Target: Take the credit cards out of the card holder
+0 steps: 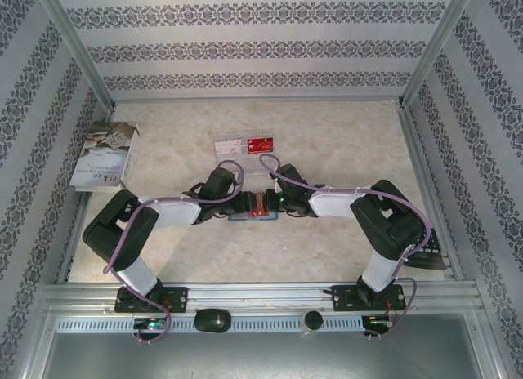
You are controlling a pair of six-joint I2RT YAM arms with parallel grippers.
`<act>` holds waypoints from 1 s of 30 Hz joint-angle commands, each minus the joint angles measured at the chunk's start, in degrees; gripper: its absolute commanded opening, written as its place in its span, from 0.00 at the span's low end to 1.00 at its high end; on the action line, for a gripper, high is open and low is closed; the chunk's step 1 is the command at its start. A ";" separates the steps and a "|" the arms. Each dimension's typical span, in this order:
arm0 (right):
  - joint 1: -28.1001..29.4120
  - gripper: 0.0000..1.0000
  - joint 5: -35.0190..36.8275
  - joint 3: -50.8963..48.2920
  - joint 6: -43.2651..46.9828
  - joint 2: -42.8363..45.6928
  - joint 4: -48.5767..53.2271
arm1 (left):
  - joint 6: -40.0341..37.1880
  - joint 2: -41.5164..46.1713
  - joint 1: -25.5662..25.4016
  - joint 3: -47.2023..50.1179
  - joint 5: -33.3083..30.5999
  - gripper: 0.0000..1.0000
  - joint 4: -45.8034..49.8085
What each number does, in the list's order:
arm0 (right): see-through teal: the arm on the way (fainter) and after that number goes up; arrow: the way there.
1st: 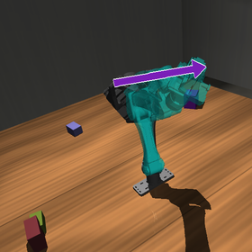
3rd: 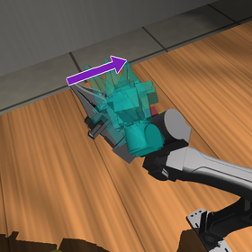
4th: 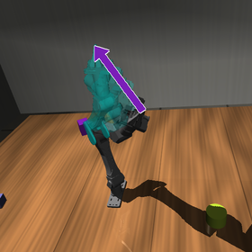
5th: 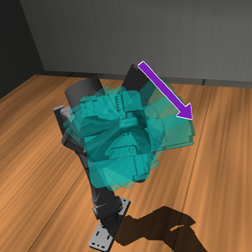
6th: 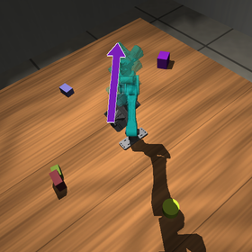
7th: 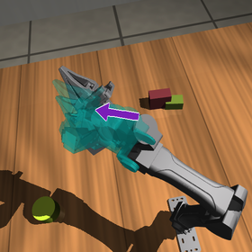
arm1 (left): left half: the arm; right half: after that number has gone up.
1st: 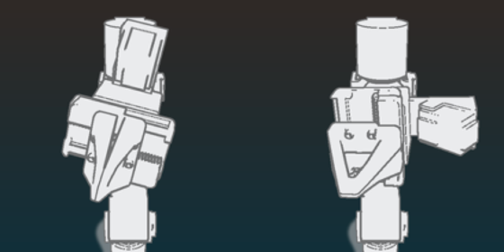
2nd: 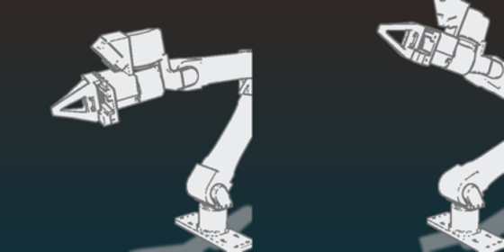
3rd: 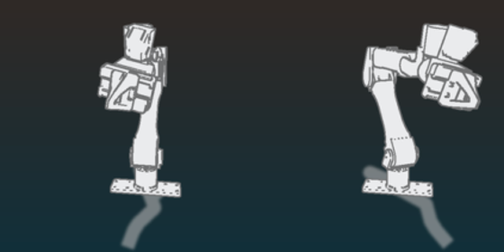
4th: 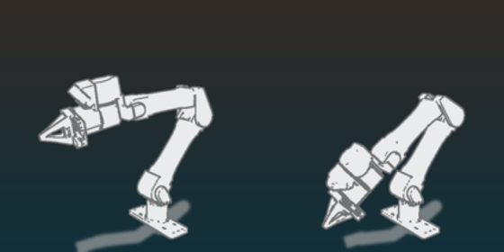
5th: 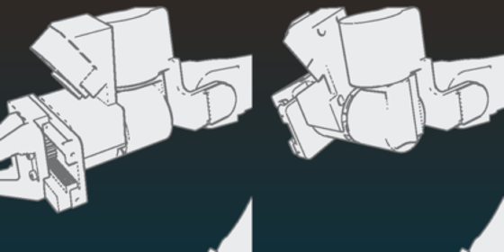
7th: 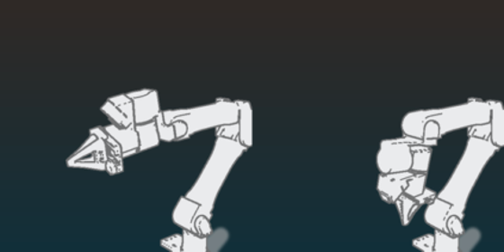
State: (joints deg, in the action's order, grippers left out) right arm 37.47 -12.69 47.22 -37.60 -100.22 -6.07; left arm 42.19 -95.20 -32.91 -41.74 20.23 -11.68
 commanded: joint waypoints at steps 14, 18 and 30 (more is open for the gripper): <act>-0.96 0.00 2.53 -1.96 -0.98 -1.47 1.62 | -0.57 0.96 -0.40 -2.74 -2.21 0.33 4.63; -0.98 0.00 2.25 -1.96 -0.90 -1.62 1.45 | 0.82 1.26 -1.53 -2.53 -0.39 0.35 1.18; -1.01 0.00 1.74 -1.70 -0.97 -1.56 0.88 | 2.46 -1.02 -2.16 -3.22 -1.79 0.33 3.31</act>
State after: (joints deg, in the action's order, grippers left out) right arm 37.23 -12.75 46.96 -37.85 -100.22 -6.92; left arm 44.36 -96.86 -34.65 -44.25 20.23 -10.79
